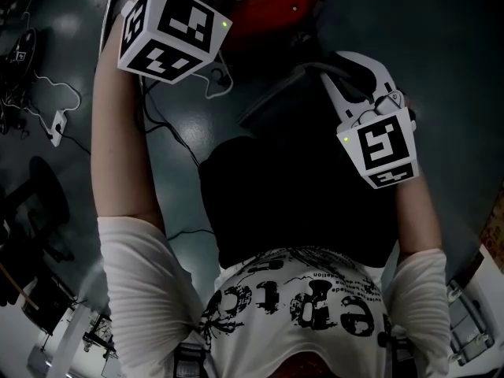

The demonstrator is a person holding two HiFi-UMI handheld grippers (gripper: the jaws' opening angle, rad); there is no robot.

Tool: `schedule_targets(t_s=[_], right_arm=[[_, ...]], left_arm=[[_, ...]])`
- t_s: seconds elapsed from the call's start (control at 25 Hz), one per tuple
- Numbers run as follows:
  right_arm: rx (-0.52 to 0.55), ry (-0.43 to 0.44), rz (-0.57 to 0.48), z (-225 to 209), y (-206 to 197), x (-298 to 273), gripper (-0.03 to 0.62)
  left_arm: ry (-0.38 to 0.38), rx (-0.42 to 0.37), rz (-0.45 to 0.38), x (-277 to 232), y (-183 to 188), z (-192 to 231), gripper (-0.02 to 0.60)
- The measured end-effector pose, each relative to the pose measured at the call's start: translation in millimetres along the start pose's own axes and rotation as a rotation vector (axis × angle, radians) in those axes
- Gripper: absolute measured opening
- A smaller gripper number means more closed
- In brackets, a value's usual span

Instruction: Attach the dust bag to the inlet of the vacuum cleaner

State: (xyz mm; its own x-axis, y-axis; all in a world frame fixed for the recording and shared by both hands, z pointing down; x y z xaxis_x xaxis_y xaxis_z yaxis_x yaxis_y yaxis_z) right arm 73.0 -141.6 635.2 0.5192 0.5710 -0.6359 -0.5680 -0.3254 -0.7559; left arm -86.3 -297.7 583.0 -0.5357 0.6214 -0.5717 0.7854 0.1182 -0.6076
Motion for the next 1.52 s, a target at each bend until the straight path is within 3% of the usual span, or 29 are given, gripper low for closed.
schedule_targets(t_s=[0.2,0.36,0.44,0.56,0.72,0.8,0.92,1.12,1.32,1.44,1.52], right_arm=[[-0.038,0.003,-0.002,1.8,4.9,12.2,0.072],[-0.052,0.009,-0.066,1.0,17.3,28.8,0.075],[-0.076,-0.013,-0.158,-5.2,28.6,41.8,0.074],[-0.161,-0.064,-0.302,-21.8,54.3,68.8,0.074],[-0.262,-0.132,-0.46,-44.0,64.3,83.0,0.074],[-0.279,-0.151,-0.508,-41.9,62.8,83.8,0.072],[-0.298,-0.17,-0.531,-34.4,62.3,83.0,0.003],[-0.367,-0.162,-0.523,-33.1,85.3,95.1,0.002],[-0.349,-0.182,-0.527,-47.1,162.9,163.7,0.002],[-0.343,-0.184,-0.535,-58.5,224.6,223.4,0.002],[-0.319,-0.185,-0.56,-64.8,267.8,266.7,0.002]], left_arm=[[0.139,0.019,-0.076,18.9,-2.0,-8.0,0.149],[0.197,0.137,-0.23,59.9,13.2,-16.7,0.149],[0.222,0.273,-0.33,81.6,20.7,-26.8,0.149],[0.292,0.557,-0.459,114.8,32.0,-47.1,0.147],[0.427,0.862,-0.505,147.1,25.4,-72.1,0.147],[0.51,0.965,-0.493,159.1,17.7,-86.6,0.129],[0.588,1.005,-0.454,167.4,17.0,-100.8,0.006],[0.568,0.988,-0.427,178.2,38.7,-91.4,0.005],[0.553,0.997,-0.35,240.1,100.2,-37.9,0.005],[0.557,1.017,-0.347,291.3,154.4,5.3,0.005],[0.589,0.987,-0.35,328.9,194.0,34.9,0.005]])
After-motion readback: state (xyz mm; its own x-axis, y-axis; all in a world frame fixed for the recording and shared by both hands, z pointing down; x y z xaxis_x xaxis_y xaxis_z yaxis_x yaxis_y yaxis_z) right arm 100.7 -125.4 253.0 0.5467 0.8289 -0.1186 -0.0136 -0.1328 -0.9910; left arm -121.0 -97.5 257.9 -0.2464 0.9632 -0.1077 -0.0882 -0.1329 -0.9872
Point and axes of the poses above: the fingertips, and each gripper's own axes: x backward along the fingers, z to its left, y out of its top, the point moved 6 cm from there along x, backward along the fingers
